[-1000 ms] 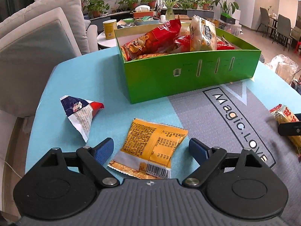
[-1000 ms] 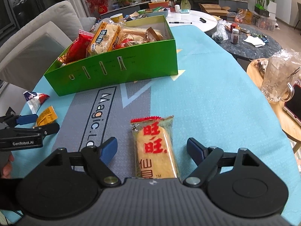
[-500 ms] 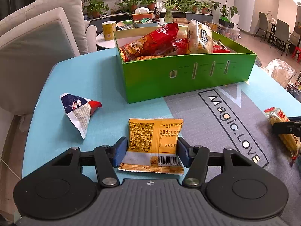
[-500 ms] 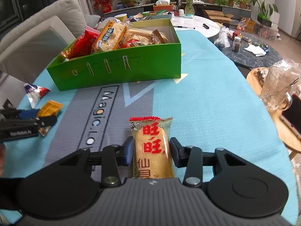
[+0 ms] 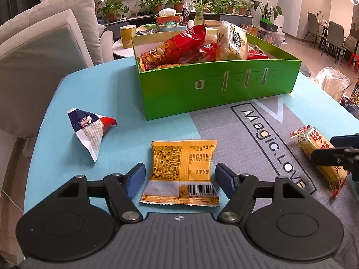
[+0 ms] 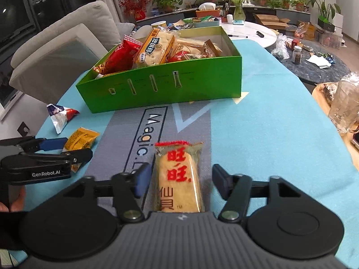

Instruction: Organize snacks

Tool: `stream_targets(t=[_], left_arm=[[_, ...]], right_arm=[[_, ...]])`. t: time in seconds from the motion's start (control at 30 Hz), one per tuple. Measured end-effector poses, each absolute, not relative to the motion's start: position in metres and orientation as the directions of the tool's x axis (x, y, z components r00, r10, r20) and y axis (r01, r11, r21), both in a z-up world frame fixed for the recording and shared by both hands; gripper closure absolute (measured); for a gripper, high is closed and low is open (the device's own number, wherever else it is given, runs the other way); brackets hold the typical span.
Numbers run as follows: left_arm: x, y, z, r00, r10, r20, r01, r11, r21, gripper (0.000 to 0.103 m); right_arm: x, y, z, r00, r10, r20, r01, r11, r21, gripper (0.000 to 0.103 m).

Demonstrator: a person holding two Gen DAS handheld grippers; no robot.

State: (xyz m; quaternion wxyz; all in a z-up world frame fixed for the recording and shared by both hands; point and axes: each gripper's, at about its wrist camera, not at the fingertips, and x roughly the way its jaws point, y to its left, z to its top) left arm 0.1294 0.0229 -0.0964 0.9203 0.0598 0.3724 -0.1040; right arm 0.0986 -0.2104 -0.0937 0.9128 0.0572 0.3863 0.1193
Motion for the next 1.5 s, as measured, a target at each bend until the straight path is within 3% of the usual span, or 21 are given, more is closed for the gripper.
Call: stream_targets(t=[0.1,0.17,0.27,0.97,1.5], left_arm=[[0.130,0.023,-0.097,0.703,-0.147,-0.696,0.230,0.973,0.026,0.036],[0.129,0.023,-0.096,0.704,-0.156,-0.693,0.235,0.972,0.019,0.048],[0.127,0.025,-0.092,0.705,-0.162,-0.690,0.228,0.974,0.005,0.053],[0.124,0.008,-0.023,0.807,-0.217,-0.549,0.266,0.964,0.010,0.053],[0.190,-0.005,0.015,0.857,-0.191,-0.478,0.244,0.969,0.050,0.053]], right_arm=[[0.098,-0.206,-0.097,0.663,0.245,-0.707,-0.184,0.969,0.163,0.009],[0.097,-0.205,-0.100,0.662,0.233,-0.713,-0.184,0.972,0.146,0.009],[0.096,-0.201,-0.099,0.673,0.213,-0.709,-0.194,0.975,0.110,0.010],[0.116,-0.209,-0.038,0.772,0.315,-0.552,-0.226,0.948,0.226,0.013],[0.172,-0.226,-0.012,0.823,0.280,-0.494,-0.194,0.956,0.219,0.013]])
